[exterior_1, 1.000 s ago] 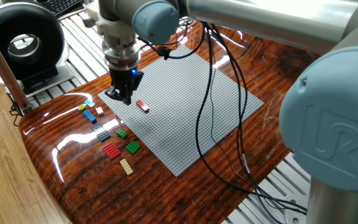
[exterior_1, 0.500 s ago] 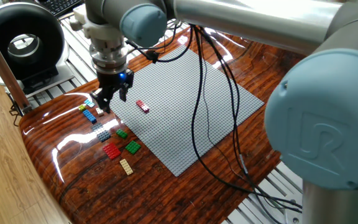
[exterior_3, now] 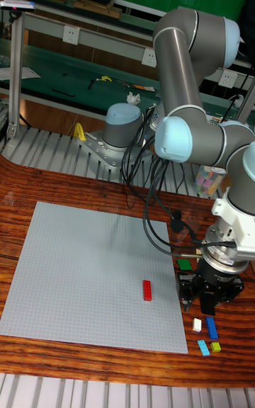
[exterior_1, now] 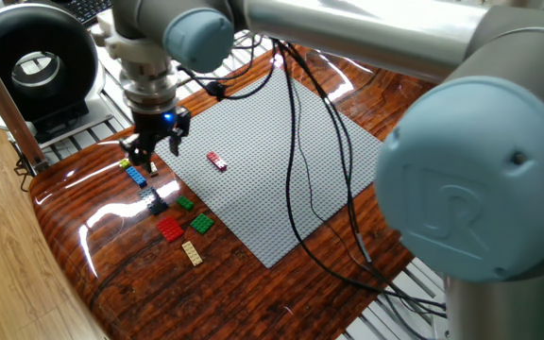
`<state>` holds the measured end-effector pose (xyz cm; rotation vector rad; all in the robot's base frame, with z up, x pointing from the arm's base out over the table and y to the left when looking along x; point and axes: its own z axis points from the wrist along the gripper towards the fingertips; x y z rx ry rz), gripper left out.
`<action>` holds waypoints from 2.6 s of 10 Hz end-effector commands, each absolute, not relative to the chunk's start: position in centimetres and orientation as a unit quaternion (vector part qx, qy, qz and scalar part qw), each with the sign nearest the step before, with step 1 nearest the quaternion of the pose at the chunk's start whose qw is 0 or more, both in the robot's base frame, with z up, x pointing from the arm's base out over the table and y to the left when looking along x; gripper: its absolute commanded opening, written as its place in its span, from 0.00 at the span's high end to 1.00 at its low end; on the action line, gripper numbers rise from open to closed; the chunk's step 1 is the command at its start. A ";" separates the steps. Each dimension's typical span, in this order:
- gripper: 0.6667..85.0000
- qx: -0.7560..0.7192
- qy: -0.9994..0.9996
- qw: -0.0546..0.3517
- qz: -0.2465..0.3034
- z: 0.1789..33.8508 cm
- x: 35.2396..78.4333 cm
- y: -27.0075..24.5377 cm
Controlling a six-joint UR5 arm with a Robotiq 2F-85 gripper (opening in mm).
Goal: Build with small Lego blocks
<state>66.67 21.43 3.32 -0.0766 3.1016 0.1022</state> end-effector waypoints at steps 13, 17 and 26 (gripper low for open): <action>0.43 0.000 0.997 0.052 0.062 3.0 70.0 24.0; 0.45 -0.005 0.997 0.048 0.064 2.9 69.7 24.1; 0.49 0.000 0.998 0.053 0.024 2.0 68.9 20.3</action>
